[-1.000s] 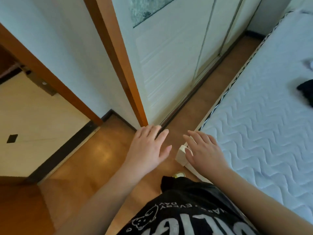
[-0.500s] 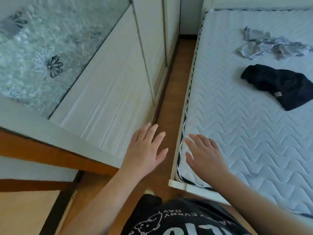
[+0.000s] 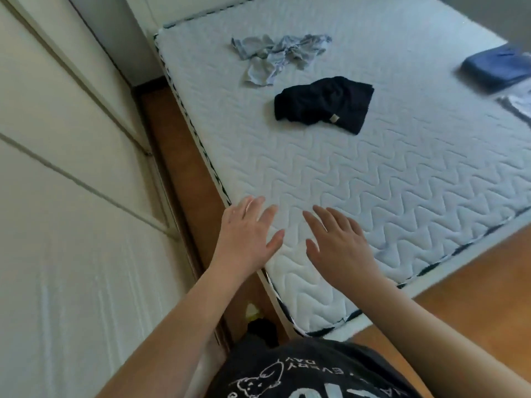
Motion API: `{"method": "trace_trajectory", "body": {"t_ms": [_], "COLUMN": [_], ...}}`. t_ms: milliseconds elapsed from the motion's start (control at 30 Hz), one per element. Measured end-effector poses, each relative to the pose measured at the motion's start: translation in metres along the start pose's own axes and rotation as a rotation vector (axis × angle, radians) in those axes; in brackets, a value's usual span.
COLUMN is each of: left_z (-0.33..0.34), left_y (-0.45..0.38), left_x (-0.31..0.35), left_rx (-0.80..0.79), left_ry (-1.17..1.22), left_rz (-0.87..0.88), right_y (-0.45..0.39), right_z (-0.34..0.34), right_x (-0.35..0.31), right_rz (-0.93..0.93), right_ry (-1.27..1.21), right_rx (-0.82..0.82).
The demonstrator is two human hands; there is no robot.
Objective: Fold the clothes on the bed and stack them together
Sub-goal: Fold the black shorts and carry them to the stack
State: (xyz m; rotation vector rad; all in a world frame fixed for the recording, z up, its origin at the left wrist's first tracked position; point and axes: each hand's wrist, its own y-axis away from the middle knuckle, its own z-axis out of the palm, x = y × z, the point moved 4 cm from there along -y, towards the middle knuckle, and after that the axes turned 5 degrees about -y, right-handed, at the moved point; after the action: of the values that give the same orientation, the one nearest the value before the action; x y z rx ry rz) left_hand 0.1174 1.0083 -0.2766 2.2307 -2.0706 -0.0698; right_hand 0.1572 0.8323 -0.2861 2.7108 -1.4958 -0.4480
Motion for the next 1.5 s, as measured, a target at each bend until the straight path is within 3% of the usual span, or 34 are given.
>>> {"method": "trace_trajectory", "body": {"t_ms": [233,433,700,900,1300,1500], "left_z": [-0.029,-0.04,-0.039,-0.041,-0.024,-0.036], "left_y": [-0.077,-0.082,-0.076,-0.102,-0.252,-0.296], "left_x": [0.008,0.03,0.047,0.025,-0.072,-0.108], "left_rx": [0.003,0.066,0.066,0.062,0.051,0.036], "left_ry": [0.009,-0.01,-0.022,-0.088,-0.101,-0.02], "left_rz": [0.318,0.505,0.51,0.563,0.777,0.788], "right_y": [-0.008,0.006,0.021,0.002,-0.155,-0.21], "right_z": [-0.017,-0.037,-0.041,-0.037,-0.016,-0.031], "right_x": [0.008,0.018,0.028,0.023,-0.006,-0.026], "right_rz": [0.311,0.417,0.427,0.426,0.674,0.688], "right_ry": [-0.07,-0.072,-0.089,-0.084,-0.156,-0.127], "right_rx": [0.054,0.113,0.142,0.157,0.185,0.213]}}
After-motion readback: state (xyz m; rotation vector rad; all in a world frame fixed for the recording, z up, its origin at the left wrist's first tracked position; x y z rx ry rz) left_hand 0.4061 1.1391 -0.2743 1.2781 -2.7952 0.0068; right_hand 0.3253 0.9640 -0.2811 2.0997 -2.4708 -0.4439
